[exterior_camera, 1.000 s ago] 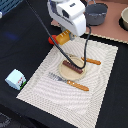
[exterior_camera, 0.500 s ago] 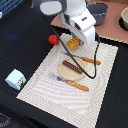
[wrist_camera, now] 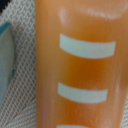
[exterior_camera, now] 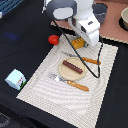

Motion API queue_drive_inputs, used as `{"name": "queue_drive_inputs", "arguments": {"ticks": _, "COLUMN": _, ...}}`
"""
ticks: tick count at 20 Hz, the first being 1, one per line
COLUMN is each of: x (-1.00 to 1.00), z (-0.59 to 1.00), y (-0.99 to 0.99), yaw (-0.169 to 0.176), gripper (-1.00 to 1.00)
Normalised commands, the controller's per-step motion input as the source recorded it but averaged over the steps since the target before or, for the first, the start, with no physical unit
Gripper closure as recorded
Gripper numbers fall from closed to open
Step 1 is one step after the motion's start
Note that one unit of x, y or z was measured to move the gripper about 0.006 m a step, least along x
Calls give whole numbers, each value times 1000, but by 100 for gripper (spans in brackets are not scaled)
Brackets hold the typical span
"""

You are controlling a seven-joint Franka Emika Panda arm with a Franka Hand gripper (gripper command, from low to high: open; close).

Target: Interact with the objects in diverse but meaningful ways.

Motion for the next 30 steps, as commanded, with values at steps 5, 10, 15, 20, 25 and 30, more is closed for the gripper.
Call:
{"name": "queue_drive_inputs", "arguments": {"ticks": 5, "x": -101, "z": 1000, "y": 172, "yaw": 8, "gripper": -100}}
{"name": "queue_drive_inputs", "arguments": {"ticks": 10, "x": -337, "z": 897, "y": 63, "yaw": -9, "gripper": -100}}
{"name": "queue_drive_inputs", "arguments": {"ticks": 15, "x": -607, "z": 73, "y": -210, "yaw": -131, "gripper": -100}}
{"name": "queue_drive_inputs", "arguments": {"ticks": 20, "x": -619, "z": -179, "y": -333, "yaw": -202, "gripper": -100}}
{"name": "queue_drive_inputs", "arguments": {"ticks": 25, "x": -585, "z": -251, "y": -344, "yaw": -212, "gripper": -100}}
{"name": "queue_drive_inputs", "arguments": {"ticks": 30, "x": -610, "z": -291, "y": -383, "yaw": -197, "gripper": -100}}
